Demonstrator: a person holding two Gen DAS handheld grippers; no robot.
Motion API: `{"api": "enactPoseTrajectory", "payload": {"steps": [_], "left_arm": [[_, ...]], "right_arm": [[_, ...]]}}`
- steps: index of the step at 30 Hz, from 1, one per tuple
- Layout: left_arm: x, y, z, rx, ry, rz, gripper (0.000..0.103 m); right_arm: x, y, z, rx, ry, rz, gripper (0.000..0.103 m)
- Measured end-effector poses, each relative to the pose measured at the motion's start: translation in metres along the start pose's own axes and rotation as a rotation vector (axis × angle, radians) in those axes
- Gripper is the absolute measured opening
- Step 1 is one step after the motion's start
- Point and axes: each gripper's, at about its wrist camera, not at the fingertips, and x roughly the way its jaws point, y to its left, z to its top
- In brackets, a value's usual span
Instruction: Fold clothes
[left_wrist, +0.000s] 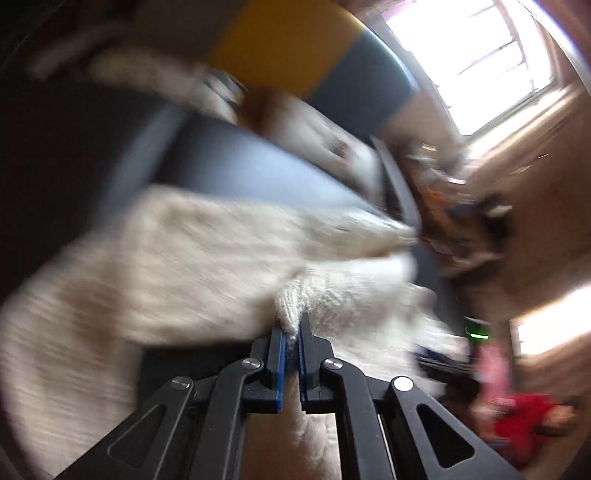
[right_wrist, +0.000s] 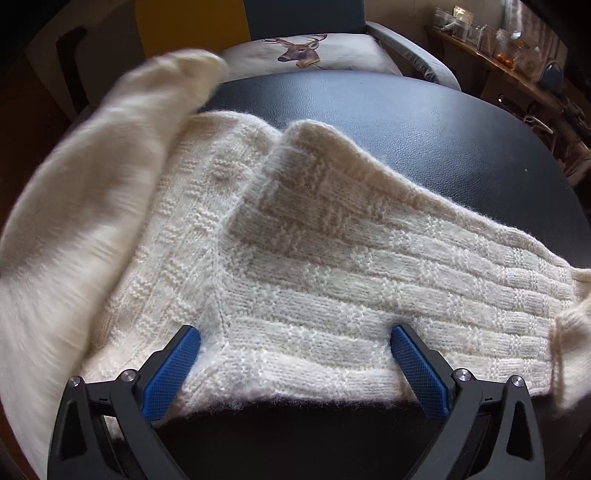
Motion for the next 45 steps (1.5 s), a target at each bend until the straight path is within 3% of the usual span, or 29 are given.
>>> {"api": "enactPoseTrajectory", "payload": {"steps": [1, 4, 7, 9, 12, 14, 18, 22, 27, 34, 36, 37, 38, 42, 45], "left_arm": [[-0.002, 0.01, 0.003, -0.002, -0.009, 0.07, 0.004], [-0.004, 0.048, 0.004, -0.106, 0.023, 0.181, 0.005], [-0.03, 0.053, -0.01, -0.16, -0.013, 0.112, 0.01], [-0.052, 0.048, -0.022, -0.149, -0.058, 0.085, 0.013], [-0.085, 0.039, -0.039, -0.131, -0.125, 0.046, 0.014], [-0.086, 0.022, -0.053, -0.101, -0.119, 0.024, 0.016], [-0.075, 0.003, -0.082, -0.049, -0.057, 0.01, 0.016], [-0.056, -0.006, -0.107, -0.014, 0.014, 0.028, 0.016], [-0.033, -0.018, -0.139, 0.031, 0.102, 0.051, 0.016], [-0.033, -0.021, -0.154, 0.074, 0.079, 0.067, 0.019], [-0.033, -0.023, -0.153, 0.079, 0.083, 0.072, 0.019], [-0.033, -0.024, -0.154, 0.074, 0.089, 0.068, 0.019], [-0.033, -0.024, -0.155, 0.069, 0.095, 0.064, 0.019], [-0.033, -0.03, -0.157, 0.088, 0.124, 0.05, 0.019], [-0.034, -0.038, -0.167, 0.178, 0.106, 0.074, 0.019]], "right_arm": [[0.001, -0.001, 0.005, 0.002, 0.005, -0.004, 0.103], [-0.002, -0.004, 0.021, 0.037, 0.011, 0.011, 0.103], [-0.032, 0.0, 0.012, 0.033, -0.063, 0.077, 0.103], [-0.053, 0.015, -0.006, -0.025, -0.073, 0.212, 0.103], [-0.076, 0.071, -0.062, -0.174, -0.059, 0.296, 0.103], [-0.063, 0.099, -0.082, -0.267, -0.032, 0.322, 0.103], [-0.051, 0.147, -0.119, -0.436, -0.055, 0.196, 0.102], [-0.062, 0.143, -0.139, -0.465, -0.047, 0.102, 0.102], [-0.06, 0.124, -0.15, -0.42, -0.056, 0.165, 0.103], [-0.067, 0.12, -0.158, -0.41, -0.071, 0.148, 0.101], [-0.079, 0.122, -0.163, -0.438, -0.106, 0.142, 0.075], [-0.085, 0.125, -0.165, -0.463, -0.12, 0.125, 0.041], [-0.091, 0.128, -0.167, -0.498, -0.126, 0.08, 0.017], [-0.09, 0.112, -0.17, -0.605, -0.076, -0.068, 0.016], [-0.094, 0.066, -0.174, -0.484, -0.03, -0.048, 0.024]]}}
